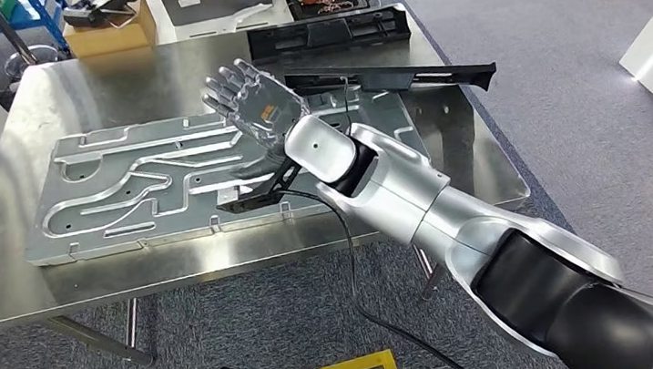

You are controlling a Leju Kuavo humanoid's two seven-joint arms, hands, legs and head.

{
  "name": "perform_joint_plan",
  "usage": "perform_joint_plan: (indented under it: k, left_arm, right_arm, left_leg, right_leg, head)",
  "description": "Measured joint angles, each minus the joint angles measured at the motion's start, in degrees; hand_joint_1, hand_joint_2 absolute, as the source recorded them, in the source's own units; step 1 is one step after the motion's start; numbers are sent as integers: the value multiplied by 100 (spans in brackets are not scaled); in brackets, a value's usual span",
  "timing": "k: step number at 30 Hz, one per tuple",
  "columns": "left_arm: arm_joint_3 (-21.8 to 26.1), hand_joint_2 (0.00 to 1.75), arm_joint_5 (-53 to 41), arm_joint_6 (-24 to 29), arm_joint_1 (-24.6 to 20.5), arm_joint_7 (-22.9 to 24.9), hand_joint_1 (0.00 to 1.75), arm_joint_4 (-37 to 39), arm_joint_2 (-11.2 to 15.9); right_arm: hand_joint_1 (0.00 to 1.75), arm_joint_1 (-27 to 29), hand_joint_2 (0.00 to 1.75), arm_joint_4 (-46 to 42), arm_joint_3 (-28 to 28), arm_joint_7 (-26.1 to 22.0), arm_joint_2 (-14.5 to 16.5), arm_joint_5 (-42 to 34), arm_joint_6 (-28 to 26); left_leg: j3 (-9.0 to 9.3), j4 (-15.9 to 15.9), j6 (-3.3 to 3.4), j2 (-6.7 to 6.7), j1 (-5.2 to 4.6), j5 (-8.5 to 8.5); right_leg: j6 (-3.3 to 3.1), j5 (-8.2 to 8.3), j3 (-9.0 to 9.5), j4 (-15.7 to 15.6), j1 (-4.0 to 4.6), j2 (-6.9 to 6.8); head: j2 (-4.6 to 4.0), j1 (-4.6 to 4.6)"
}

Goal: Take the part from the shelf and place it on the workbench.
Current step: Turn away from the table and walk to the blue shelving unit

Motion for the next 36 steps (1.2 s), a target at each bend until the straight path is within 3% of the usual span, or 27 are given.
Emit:
perform_joint_plan:
  k: [1, 2, 3, 4, 5, 6, 8, 10, 12, 14, 15, 16, 17, 18, 19, 20, 22, 23, 24, 26, 27, 29, 30, 31, 34, 35, 36]
  left_arm:
    - [0, 0, 10, 4, 27, -2, 0, 1, 21]
    - [0, 0, 20, 8, 47, -3, 0, 1, 42]
    - [0, 0, 27, 11, 59, -3, 0, 1, 59]
    - [0, 0, 33, 13, 62, -2, 0, 1, 73]
    - [0, 0, 37, 15, 60, -2, 0, 1, 86]
    - [0, 0, 42, 18, 57, -2, 0, 1, 96]
    - [0, 0, 49, 21, 53, -3, 0, 0, 112]
    - [0, 0, 56, 25, 38, -7, 0, -1, 120]
    - [0, 0, 66, 30, 27, -17, 0, -2, 123]
    - [0, 0, 84, 32, 37, -26, 0, 0, 121]
    - [1, 0, 98, 35, 42, -30, 0, 2, 120]
    - [1, 0, 110, 40, 45, -34, 0, 3, 119]
    - [2, 0, 128, 46, 45, -40, 0, 5, 119]
    - [2, 0, 145, 53, 47, -45, 0, 5, 120]
    - [2, 0, 164, 58, 49, -49, 0, 5, 121]
    - [2, 0, 185, 63, 51, -56, 0, 5, 122]
    - [2, 0, 223, 70, 52, -73, 0, 5, 124]
    - [3, 0, 244, 74, 53, -85, 0, 5, 124]
    - [3, 0, 263, 74, 55, -104, 0, 5, 120]
    - [6, 0, 305, 73, 56, -154, 0, 4, 95]
    - [7, 0, 332, 73, 54, -173, 0, 3, 76]
    - [9, 0, 407, 72, 60, -186, 0, 3, 48]
    - [10, 0, 444, 71, 76, -191, 0, 3, 43]
    - [10, 0, 480, 68, 101, -200, 0, 3, 43]
    - [15, 0, 567, 64, 160, -234, 0, 3, 68]
    - [19, 0, 596, 65, 167, -243, 0, 3, 83]
    - [23, 0, 626, 67, 173, -251, 0, 3, 96]
  right_arm:
    - [0, 11, 0, -3, 0, -9, -4, -5, 4]
    - [0, 18, 0, -4, 0, -19, -7, -11, 7]
    - [0, 23, 0, -4, 0, -27, -10, -18, 8]
    - [0, 32, 0, -4, 0, -34, -11, -24, 8]
    - [0, 45, 0, -3, 0, -41, -10, -30, 7]
    - [0, 60, 0, -3, 0, -45, -9, -34, 4]
    - [0, 82, 0, -2, -1, -49, -9, -38, -3]
    - [0, 87, 0, -14, -14, -49, 3, -42, -24]
    - [0, 93, 0, -30, -33, -50, 17, -61, -65]
    - [0, 128, 0, -34, -48, -50, 14, -102, -118]
    - [0, 158, 0, -33, -60, -49, 7, -131, -148]
    - [0, 199, 0, -33, -82, -49, -4, -167, -185]
    - [0, 248, 0, -32, -118, -49, -18, -208, -236]
    - [0, 311, 0, -32, -161, -50, -31, -250, -301]
    - [0, 394, 0, -32, -215, -51, -49, -292, -384]
    - [0, 500, 0, -32, -274, -56, -69, -327, -483]
    - [0, 750, 0, -30, -398, -79, -105, -399, -689]
    - [0, 875, 0, -28, -471, -93, -121, -438, -791]
    - [0, 987, 0, -27, -552, -102, -132, -485, -891]
    - [0, 1194, 0, 3, -750, -109, -140, -589, -1132]
    - [0, 1302, 0, 52, -864, -116, -138, -647, -1268]
    - [0, 1568, 0, 206, -1109, -158, -132, -753, -1541]
    - [0, 1713, 0, 298, -1238, -186, -128, -795, -1650]
    - [0, 1863, 0, 381, -1366, -211, -120, -821, -1744]
    - [0, 2285, 0, 605, -1729, -250, -97, -843, -1978]
    - [0, 2425, 0, 683, -1845, -263, -93, -843, -2039]
    - [0, 2563, 0, 769, -1969, -276, -90, -848, -2088]
  left_leg:
    - [-54, 138, -27, -5, -4, -235]
    - [-116, 419, -51, -2, 9, -582]
    - [-170, 804, -76, 1, 22, -907]
    - [-203, 1211, -101, 3, 35, -1107]
    - [-194, 1546, -125, 5, 45, -1140]
    - [-124, 1737, -146, 6, 51, -1032]
    - [278, 1547, -180, 7, 67, -755]
    - [939, 746, -161, 2, 59, -957]
    - [1279, 194, -59, -6, 30, -1220]
    - [1202, 137, 64, 8, 30, -1135]
    - [1143, 133, 118, 21, 34, -1057]
    - [1059, 121, 165, 36, 46, -966]
    - [972, 119, 195, 48, 50, -874]
    - [866, 120, 211, 48, 49, -787]
    - [762, 122, 214, 49, 48, -702]
    - [658, 124, 208, 49, 48, -619]
    - [445, 128, 191, 50, 46, -452]
    - [344, 128, 179, 48, 44, -367]
    - [264, 130, 163, 45, 42, -288]
    - [174, 107, 109, 43, 41, -136]
    - [163, 72, 72, 46, 53, -55]
    - [154, -36, -10, 47, 79, 96]
    - [124, -31, -42, 42, 86, 34]
    - [74, 69, -65, 37, 87, -168]
    - [-100, 1016, -108, 32, 90, -1145]
    - [-114, 1391, -120, 32, 90, -1262]
    - [-76, 1668, -129, 32, 89, -1206]
  right_leg:
    - [-11, 108, -62, -66, -25, -20]
    - [-20, 209, -147, -80, -37, -36]
    - [-33, 295, -248, -76, -41, -42]
    - [-28, 376, -355, -62, -42, -47]
    - [-19, 457, -470, -40, -45, -52]
    - [-6, 532, -589, -11, -51, -57]
    - [36, 668, -833, 80, -69, -61]
    - [94, 776, -1035, 197, -71, -53]
    - [150, 893, -1130, 240, -69, -54]
    - [208, 980, -1173, 220, -81, -49]
    - [249, 881, -1216, 271, -91, -32]
    - [293, 656, -1277, 424, -108, -13]
    - [336, 326, -1349, 691, -133, 5]
    - [377, -11, -1415, 1047, -154, 13]
    - [408, -244, -1462, 1427, -176, 15]
    - [430, -320, -1466, 1740, -195, 14]
    - [437, -94, -1253, 1905, -223, 15]
    - [415, 39, -1002, 1703, -225, 18]
    - [372, 50, -649, 1329, -215, 21]
    - [305, -182, 13, 449, -173, 17]
    - [283, -277, 187, 169, -147, 15]
    - [248, -178, 177, 7, -128, -4]
    - [207, -82, 127, -40, -132, -19]
    - [163, 27, 52, -76, -143, -36]
    - [89, 318, -260, -103, -134, -53]
    - [91, 407, -377, -96, -125, -56]
    - [96, 495, -505, -81, -118, -60]
  head:
    - [0, -1]
    - [0, -1]
    - [0, -2]
    - [0, -2]
    - [0, -2]
    - [0, -2]
    - [0, -2]
    - [0, -2]
    - [0, -1]
    - [0, -1]
    - [0, -1]
    - [0, 0]
    - [0, 0]
    - [0, 0]
    - [0, 0]
    - [0, 1]
    - [0, 0]
    - [0, 0]
    - [0, 0]
    - [0, -1]
    - [0, -2]
    - [0, -2]
    - [0, -2]
    - [0, -2]
    - [0, -4]
    - [0, -5]
    - [0, -4]
